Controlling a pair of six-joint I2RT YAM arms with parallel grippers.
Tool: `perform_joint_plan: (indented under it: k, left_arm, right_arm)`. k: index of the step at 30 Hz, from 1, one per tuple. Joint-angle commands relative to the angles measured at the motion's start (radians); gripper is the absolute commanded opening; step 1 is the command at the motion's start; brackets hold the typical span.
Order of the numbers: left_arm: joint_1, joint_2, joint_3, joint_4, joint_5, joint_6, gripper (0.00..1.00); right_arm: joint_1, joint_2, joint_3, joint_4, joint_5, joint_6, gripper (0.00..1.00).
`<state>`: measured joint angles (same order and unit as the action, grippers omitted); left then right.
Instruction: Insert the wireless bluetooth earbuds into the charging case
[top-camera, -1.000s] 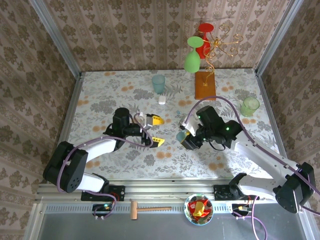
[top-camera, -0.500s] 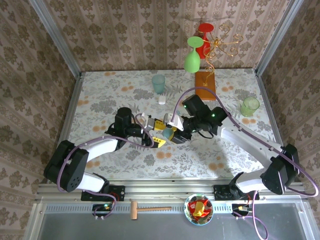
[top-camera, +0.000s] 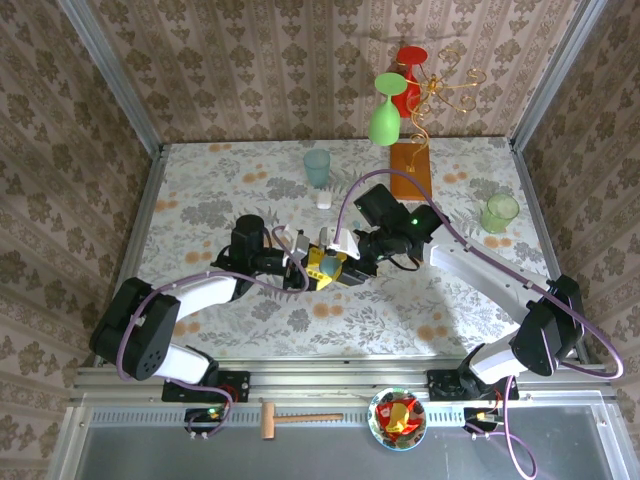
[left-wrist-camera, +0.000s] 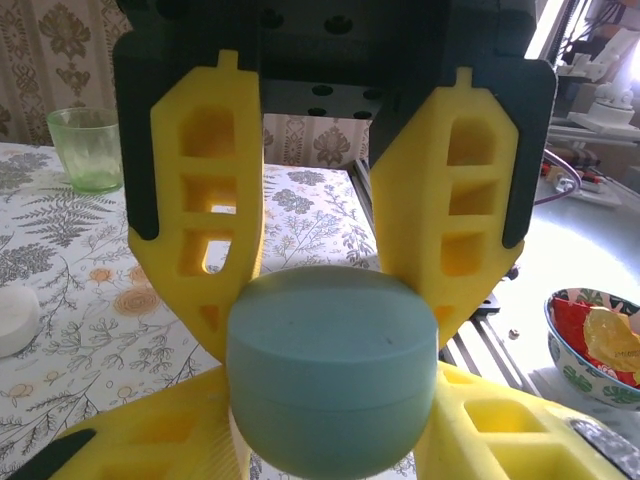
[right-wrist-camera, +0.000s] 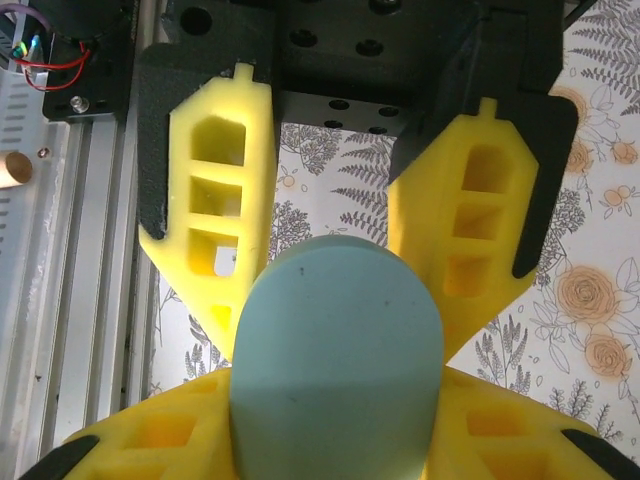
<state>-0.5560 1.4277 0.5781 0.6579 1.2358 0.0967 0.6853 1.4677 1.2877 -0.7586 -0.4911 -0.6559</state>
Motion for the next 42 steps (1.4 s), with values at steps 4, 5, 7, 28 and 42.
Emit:
perform_joint_plan:
  k: [4, 5, 7, 28, 42]
  left_arm:
    - [-0.005, 0.025, 0.035, 0.069, 0.045, -0.056, 0.42]
    - [-0.005, 0.028, 0.034, 0.087, 0.045, -0.07, 0.44]
    - [-0.004, 0.032, 0.029, 0.126, 0.048, -0.1, 0.46]
    - [0.002, 0.045, 0.022, 0.175, 0.062, -0.098, 0.26]
    - [0.001, 0.02, 0.027, 0.062, 0.056, 0.006, 0.25]
  right_arm:
    - [0.013, 0.017, 0.032, -0.027, -0.002, -0.039, 0.17]
    - [0.012, 0.018, 0.033, -0.029, 0.003, -0.04, 0.18]
    - [0.014, 0.021, 0.035, -0.031, 0.016, -0.04, 0.17]
    - [-0.008, -0.051, -0.038, 0.063, 0.016, 0.004, 0.52]
    - [-0.094, -0.069, -0.053, 0.098, -0.045, 0.13, 0.54]
